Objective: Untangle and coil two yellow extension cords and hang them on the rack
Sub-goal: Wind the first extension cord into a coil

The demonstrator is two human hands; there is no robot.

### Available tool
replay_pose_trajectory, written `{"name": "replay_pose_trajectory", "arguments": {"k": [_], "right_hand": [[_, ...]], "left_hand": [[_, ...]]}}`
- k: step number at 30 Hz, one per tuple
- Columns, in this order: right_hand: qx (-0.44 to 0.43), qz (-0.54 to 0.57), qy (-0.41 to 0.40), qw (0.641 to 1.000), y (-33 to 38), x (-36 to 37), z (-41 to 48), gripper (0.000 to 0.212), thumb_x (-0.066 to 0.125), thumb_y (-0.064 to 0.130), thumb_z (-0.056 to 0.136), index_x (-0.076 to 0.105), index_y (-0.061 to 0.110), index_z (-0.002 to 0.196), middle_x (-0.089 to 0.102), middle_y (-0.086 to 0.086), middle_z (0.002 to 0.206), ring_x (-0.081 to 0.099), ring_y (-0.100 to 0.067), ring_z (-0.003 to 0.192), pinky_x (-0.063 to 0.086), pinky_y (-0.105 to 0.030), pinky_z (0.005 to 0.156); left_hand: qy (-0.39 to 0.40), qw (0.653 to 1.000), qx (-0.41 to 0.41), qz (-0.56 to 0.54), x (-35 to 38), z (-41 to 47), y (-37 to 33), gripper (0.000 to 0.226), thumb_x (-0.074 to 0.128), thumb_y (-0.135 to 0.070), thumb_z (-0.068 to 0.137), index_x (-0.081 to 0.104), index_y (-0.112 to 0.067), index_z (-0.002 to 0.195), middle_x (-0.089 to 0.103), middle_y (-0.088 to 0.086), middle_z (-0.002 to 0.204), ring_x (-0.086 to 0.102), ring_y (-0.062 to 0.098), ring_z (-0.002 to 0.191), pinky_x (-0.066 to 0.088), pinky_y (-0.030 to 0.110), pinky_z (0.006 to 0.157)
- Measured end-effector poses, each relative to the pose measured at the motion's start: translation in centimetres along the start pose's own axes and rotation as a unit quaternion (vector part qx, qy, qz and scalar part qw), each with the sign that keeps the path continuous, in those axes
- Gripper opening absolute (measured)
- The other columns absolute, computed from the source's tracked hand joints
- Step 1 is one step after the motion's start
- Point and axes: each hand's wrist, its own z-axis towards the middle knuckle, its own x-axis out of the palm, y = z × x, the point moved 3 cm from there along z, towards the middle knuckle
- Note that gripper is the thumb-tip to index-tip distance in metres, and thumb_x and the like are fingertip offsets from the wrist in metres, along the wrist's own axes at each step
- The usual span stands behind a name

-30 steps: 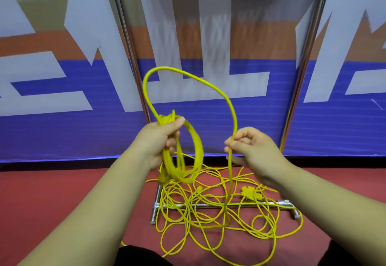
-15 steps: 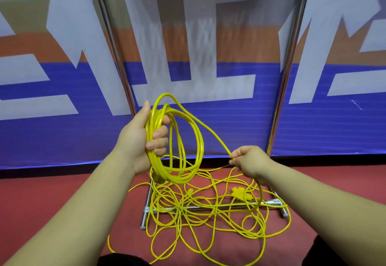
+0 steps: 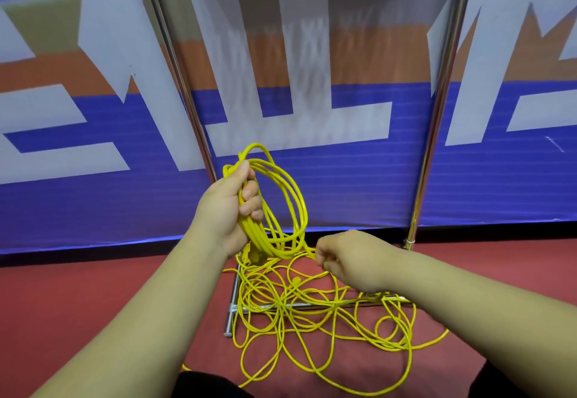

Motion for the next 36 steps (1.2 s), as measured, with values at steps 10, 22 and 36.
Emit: {"name": "replay_pose_trajectory", "arguments": {"k": [10,22,36], "right_hand": [[-0.117,-0.001,-0.110,0.987,2.0,-3.7,-2.2,0.015,0.066,0.014,0.086,0.065,0.024,0.097,0.058,0.016,0.087,0.049,-0.002,0.076,0.030,-0.012,0.067],[-0.084,0.341,-0.148,0.924,1.2,-6.8,-3.1,0.026,0.076,-0.007,0.079,0.067,0.013,0.092,0.072,-0.005,0.085,0.069,-0.023,0.076,0.056,-0.035,0.071],[-0.089,0.278,-0.204,0.934,0.2,-8.9,-3.2,0.027,0.081,-0.004,0.077,0.069,0.017,0.088,0.075,0.001,0.082,0.073,-0.010,0.077,0.057,-0.021,0.074]], "left_hand": [[-0.076,0.997,0.004,-0.006,0.0,0.0,1.2,0.022,0.054,-0.032,0.101,0.059,-0.017,0.086,0.071,0.000,0.069,0.073,0.017,0.065,0.057,0.025,0.055],[0.036,0.990,-0.073,0.119,2.3,-1.4,3.6,0.023,0.048,-0.028,0.104,0.048,-0.013,0.087,0.074,0.025,0.095,0.073,0.040,0.092,0.058,0.045,0.083],[0.103,0.972,-0.150,0.150,3.5,-2.0,5.0,0.019,0.049,-0.028,0.103,0.048,-0.012,0.092,0.070,0.034,0.100,0.071,0.046,0.095,0.059,0.048,0.084]]}}
